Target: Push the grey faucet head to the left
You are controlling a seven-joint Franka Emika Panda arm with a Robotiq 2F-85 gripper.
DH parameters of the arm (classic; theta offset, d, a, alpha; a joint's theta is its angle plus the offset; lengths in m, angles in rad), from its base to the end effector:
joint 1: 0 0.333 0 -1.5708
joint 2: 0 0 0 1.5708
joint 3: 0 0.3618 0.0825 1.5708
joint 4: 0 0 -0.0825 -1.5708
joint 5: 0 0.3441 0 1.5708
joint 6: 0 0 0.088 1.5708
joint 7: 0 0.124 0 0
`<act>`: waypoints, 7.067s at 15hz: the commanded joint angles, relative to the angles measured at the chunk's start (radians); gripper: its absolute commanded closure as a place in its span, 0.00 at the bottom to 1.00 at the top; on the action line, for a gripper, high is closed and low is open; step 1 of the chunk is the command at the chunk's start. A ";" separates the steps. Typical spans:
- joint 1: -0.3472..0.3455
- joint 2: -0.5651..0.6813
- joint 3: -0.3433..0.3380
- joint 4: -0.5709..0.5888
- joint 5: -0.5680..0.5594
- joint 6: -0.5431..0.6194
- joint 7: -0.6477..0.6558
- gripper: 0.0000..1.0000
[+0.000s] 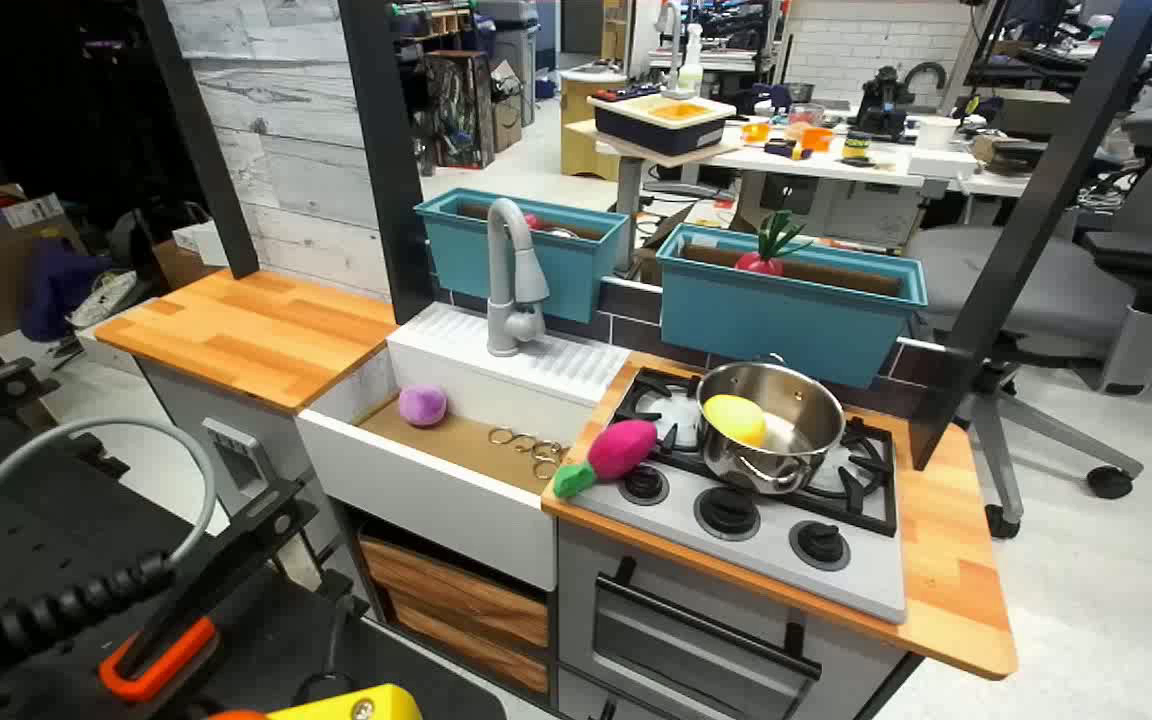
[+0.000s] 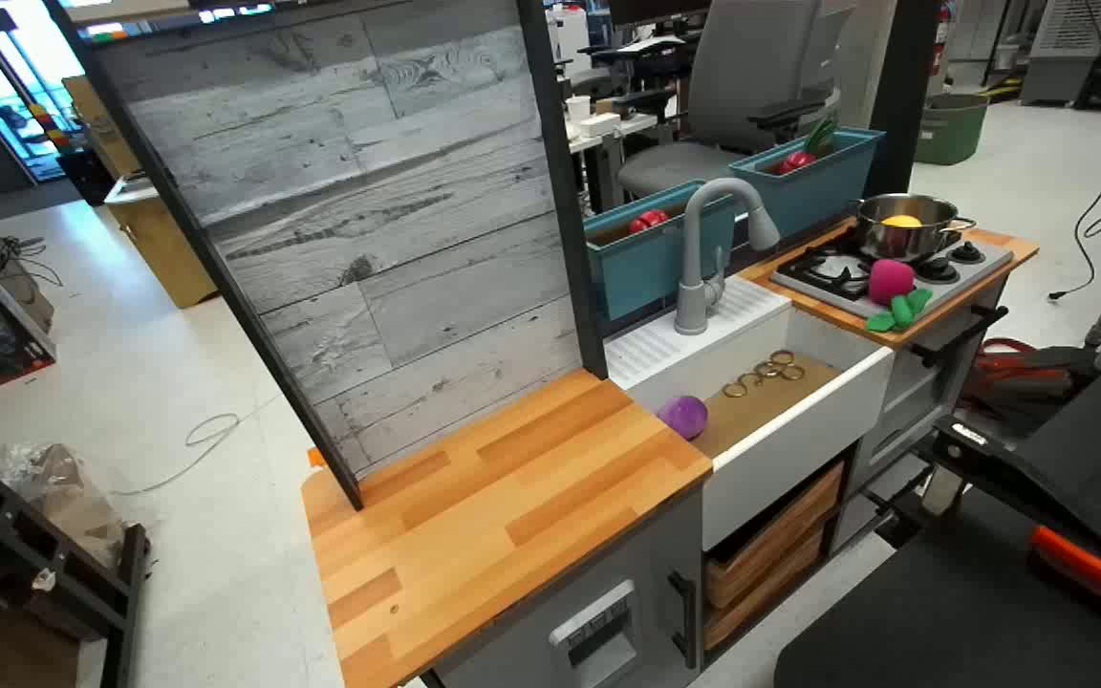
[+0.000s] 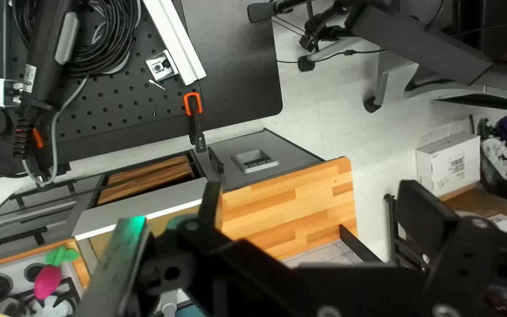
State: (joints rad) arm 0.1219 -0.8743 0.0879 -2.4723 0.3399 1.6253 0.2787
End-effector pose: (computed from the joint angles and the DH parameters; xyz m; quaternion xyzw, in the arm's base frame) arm 0.2002 0.0937 0.5831 -0.9891 0.0563 0.0183 0.1350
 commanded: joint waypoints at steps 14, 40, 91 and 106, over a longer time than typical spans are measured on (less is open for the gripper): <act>-0.033 -0.001 0.020 0.006 0.016 -0.009 -0.018 0.00; -0.118 0.703 -0.032 0.016 -0.207 0.981 -0.104 0.00; -0.575 1.710 0.425 0.402 -0.487 1.700 -0.120 0.00; -0.605 1.714 0.487 0.315 -0.504 1.657 -0.195 0.00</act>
State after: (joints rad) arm -0.5253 0.8682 0.5452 -2.0515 -0.1852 3.3047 0.1273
